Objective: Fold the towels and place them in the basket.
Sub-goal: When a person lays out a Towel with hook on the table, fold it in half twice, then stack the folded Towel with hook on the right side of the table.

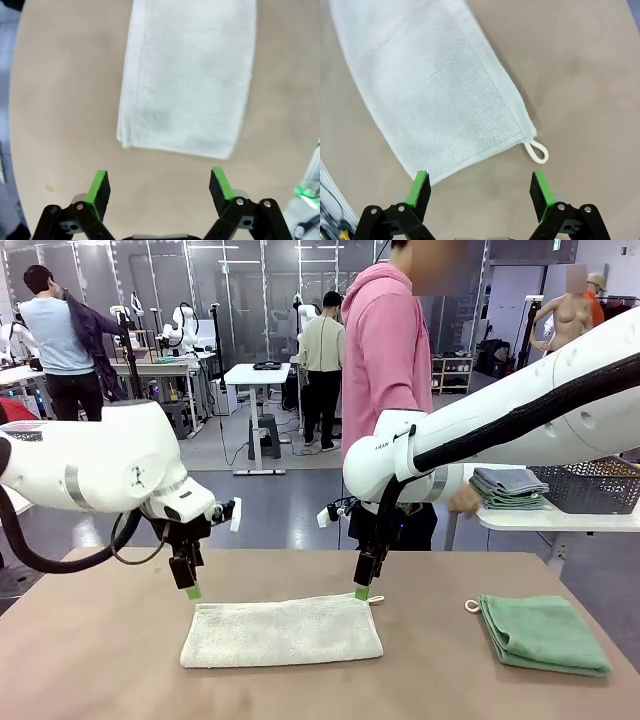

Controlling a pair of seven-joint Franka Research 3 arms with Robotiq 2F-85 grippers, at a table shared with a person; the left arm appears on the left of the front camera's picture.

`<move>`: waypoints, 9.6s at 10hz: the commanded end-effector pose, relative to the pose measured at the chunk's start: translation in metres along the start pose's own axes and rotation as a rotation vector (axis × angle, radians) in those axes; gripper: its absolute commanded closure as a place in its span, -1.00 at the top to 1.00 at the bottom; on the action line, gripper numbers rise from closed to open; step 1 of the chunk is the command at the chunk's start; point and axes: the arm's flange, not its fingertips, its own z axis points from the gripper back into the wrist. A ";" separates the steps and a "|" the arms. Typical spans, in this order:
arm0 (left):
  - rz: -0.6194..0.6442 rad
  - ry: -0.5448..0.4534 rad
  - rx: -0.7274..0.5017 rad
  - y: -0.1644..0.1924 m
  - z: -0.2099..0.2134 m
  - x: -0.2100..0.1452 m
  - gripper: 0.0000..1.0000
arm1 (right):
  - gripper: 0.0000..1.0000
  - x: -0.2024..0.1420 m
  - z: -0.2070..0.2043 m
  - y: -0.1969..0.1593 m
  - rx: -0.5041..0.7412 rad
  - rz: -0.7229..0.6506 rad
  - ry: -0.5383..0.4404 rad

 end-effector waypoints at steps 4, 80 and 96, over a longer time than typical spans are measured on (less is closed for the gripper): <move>0.300 -0.090 -0.060 -0.091 0.144 -0.016 1.00 | 1.00 -0.020 -0.014 0.044 -0.091 -0.589 -0.204; 0.486 -0.266 0.203 -0.216 0.327 -0.152 1.00 | 1.00 0.110 -0.021 0.092 0.089 -1.036 -0.143; 0.486 -0.266 0.203 -0.216 0.327 -0.152 1.00 | 1.00 -0.104 0.016 0.080 0.351 -1.080 -0.550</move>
